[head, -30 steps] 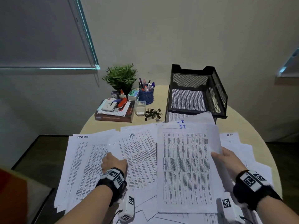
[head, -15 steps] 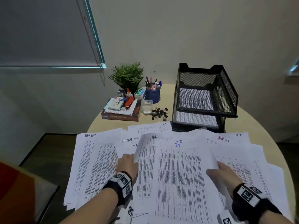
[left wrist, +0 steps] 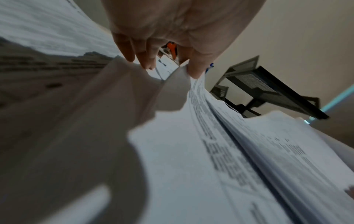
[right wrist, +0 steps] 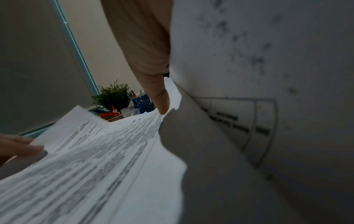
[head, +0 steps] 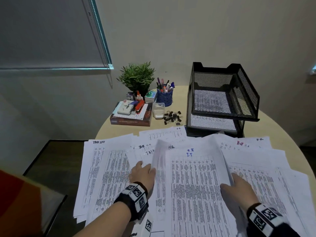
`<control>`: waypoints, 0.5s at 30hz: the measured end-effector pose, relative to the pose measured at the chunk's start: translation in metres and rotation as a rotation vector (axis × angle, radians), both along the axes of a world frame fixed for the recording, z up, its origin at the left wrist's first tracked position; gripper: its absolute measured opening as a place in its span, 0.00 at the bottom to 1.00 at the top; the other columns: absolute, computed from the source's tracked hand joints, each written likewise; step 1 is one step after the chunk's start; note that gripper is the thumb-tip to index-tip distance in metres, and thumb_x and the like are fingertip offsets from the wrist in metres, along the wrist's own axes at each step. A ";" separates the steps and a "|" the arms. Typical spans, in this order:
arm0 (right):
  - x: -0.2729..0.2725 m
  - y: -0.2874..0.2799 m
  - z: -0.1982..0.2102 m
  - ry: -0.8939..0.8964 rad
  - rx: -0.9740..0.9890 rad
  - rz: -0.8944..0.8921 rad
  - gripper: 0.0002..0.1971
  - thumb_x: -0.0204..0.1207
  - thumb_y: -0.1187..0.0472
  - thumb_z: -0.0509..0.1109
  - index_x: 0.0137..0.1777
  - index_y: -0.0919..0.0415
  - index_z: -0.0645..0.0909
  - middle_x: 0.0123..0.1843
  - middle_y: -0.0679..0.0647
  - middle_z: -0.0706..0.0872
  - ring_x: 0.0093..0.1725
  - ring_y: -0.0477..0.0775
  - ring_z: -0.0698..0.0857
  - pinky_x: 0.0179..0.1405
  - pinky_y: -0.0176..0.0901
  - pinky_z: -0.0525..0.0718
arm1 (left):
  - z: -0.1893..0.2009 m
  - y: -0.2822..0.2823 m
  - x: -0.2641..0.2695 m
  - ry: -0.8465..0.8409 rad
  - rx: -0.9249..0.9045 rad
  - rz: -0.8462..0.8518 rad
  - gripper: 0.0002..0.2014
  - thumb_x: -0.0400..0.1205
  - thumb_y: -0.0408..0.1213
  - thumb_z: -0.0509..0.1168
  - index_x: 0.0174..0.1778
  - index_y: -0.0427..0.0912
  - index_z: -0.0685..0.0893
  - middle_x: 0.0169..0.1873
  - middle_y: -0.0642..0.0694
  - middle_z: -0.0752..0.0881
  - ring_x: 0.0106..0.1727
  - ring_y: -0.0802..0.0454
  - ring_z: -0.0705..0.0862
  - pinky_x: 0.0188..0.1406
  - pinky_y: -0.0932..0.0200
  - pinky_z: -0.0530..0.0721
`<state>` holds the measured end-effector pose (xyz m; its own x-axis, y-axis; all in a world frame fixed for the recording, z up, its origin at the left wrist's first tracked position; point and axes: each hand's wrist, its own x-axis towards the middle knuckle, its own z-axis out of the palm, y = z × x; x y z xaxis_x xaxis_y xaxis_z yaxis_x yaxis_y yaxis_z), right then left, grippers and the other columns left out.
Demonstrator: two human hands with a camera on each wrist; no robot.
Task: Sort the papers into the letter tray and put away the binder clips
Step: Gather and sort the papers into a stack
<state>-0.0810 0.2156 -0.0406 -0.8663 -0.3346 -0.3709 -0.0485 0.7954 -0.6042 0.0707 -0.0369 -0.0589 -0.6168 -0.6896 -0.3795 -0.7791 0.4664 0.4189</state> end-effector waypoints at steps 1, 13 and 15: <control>0.002 -0.002 0.000 0.003 0.007 0.010 0.03 0.74 0.64 0.67 0.46 0.62 0.78 0.39 0.54 0.84 0.37 0.52 0.83 0.28 0.38 0.75 | 0.000 0.001 -0.002 -0.004 0.012 -0.050 0.19 0.86 0.48 0.50 0.66 0.47 0.80 0.79 0.43 0.61 0.78 0.42 0.63 0.77 0.48 0.64; 0.004 -0.010 -0.013 -0.049 -0.018 -0.095 0.10 0.76 0.64 0.68 0.56 0.64 0.77 0.50 0.60 0.84 0.47 0.60 0.82 0.38 0.43 0.77 | -0.013 -0.010 -0.004 0.262 0.207 0.396 0.36 0.81 0.49 0.63 0.80 0.38 0.58 0.79 0.39 0.62 0.80 0.40 0.61 0.78 0.45 0.63; 0.000 -0.008 -0.013 -0.063 -0.055 -0.155 0.11 0.77 0.65 0.66 0.59 0.66 0.77 0.50 0.61 0.83 0.48 0.61 0.81 0.43 0.45 0.77 | -0.009 -0.013 -0.004 0.298 0.295 0.423 0.40 0.80 0.46 0.66 0.82 0.39 0.52 0.80 0.38 0.60 0.80 0.40 0.61 0.78 0.45 0.64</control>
<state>-0.0807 0.2074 -0.0532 -0.8847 -0.2196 -0.4112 0.1118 0.7563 -0.6446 0.0664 -0.0504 -0.0682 -0.4212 -0.7903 -0.4450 -0.7007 -0.0280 0.7129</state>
